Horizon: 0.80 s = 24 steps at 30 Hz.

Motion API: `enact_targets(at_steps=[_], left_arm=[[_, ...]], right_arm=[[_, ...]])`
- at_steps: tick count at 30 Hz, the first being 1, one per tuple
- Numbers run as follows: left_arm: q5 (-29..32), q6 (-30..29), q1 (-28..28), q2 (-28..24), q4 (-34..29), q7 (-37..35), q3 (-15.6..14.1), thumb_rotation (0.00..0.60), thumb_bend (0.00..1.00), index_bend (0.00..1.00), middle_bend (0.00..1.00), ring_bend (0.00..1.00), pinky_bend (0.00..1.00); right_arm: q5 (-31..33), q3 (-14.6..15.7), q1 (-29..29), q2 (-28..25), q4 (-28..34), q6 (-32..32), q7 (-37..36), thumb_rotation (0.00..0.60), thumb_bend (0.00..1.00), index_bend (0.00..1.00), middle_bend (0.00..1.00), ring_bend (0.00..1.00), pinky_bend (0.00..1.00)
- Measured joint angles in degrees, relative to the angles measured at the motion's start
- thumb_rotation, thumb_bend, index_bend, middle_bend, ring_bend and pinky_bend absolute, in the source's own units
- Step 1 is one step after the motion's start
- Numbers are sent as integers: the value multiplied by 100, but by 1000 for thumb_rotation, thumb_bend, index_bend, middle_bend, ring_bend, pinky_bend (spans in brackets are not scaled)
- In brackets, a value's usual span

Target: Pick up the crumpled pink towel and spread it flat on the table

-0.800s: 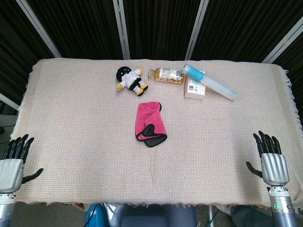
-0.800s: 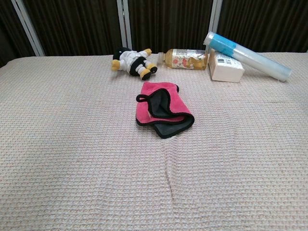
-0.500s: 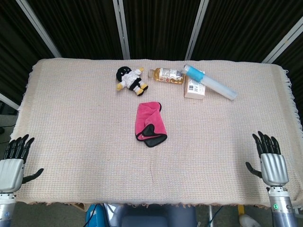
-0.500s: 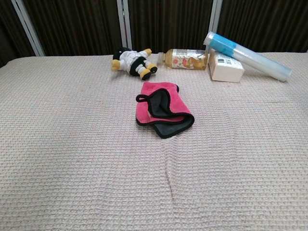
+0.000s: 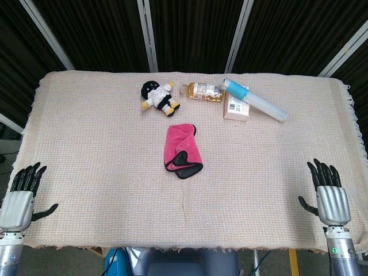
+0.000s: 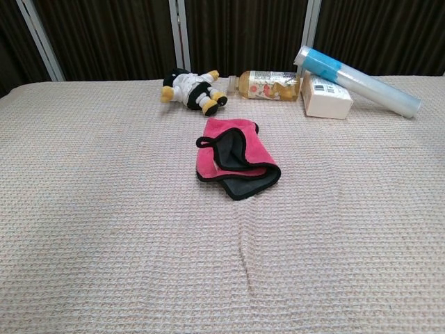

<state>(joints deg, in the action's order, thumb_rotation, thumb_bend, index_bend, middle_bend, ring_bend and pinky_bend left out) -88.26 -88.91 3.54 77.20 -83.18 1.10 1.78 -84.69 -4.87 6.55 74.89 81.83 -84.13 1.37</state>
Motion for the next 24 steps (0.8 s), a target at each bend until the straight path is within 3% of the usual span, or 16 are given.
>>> enact_targets(at_steps=[10, 14, 24], left_arm=[[10, 336, 399, 71, -545, 271, 266, 600, 179, 170, 1, 0, 0], [132, 648, 785, 154, -976, 675, 590, 600, 250, 238, 32, 0, 0], [819, 1617, 1944, 813, -1357, 2241, 1359, 600, 277, 320, 65, 0, 0]], right_arm=[[73, -45, 37, 10, 33, 76, -29, 600, 235, 0, 0, 0, 0], [142, -78, 63, 8, 44, 143, -61, 600, 234, 0, 0, 0, 0], [380, -185, 116, -24, -4, 335, -264, 600, 234, 0, 0, 0, 0]])
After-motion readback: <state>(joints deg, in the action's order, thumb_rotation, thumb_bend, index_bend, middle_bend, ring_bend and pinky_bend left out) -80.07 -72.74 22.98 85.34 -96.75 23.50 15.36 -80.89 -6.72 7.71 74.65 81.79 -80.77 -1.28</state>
